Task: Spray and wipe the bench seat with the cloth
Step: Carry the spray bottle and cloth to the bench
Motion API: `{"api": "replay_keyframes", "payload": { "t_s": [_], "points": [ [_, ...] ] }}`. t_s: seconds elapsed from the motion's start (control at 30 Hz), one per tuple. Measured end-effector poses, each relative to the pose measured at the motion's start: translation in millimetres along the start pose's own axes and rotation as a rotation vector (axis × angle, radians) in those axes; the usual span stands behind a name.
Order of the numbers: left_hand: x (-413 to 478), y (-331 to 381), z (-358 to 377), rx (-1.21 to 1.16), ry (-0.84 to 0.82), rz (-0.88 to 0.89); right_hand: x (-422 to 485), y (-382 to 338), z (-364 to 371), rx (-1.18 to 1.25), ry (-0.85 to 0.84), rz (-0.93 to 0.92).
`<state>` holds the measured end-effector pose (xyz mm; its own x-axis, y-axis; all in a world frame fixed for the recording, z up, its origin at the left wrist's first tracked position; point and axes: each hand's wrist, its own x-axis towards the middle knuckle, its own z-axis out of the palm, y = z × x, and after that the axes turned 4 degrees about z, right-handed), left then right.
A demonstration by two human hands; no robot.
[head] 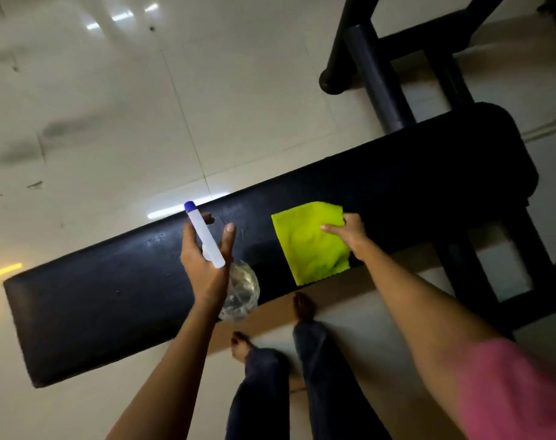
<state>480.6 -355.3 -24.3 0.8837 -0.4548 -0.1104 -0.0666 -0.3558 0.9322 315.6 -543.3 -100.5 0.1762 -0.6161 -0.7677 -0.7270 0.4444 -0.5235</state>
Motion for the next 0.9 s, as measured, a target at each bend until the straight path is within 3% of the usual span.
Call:
{"api": "replay_keyframes", "payload": {
  "t_s": [0.17,0.33,0.43,0.67,0.73,0.83,0.9],
  "points": [
    [0,-5,23,0.015,0.014,-0.008,12,8,4,0.051,0.059,-0.022],
    [11,-1,22,0.023,0.020,-0.014,13,-9,16,0.167,-0.040,-0.073],
    [15,4,20,0.024,0.013,0.010,23,-12,18,0.150,0.039,-0.094],
    [13,5,16,0.050,0.020,0.034,35,-9,9,-0.132,0.143,-0.089],
    [11,4,14,0.038,0.017,0.010,24,-9,6,-0.221,0.242,-0.117],
    [10,4,10,0.025,0.006,-0.067,-1,-6,13,-0.536,0.444,-0.318],
    [6,5,2,0.022,-0.006,-0.102,-19,-2,27,-0.668,0.366,-0.479]
  ]
}}
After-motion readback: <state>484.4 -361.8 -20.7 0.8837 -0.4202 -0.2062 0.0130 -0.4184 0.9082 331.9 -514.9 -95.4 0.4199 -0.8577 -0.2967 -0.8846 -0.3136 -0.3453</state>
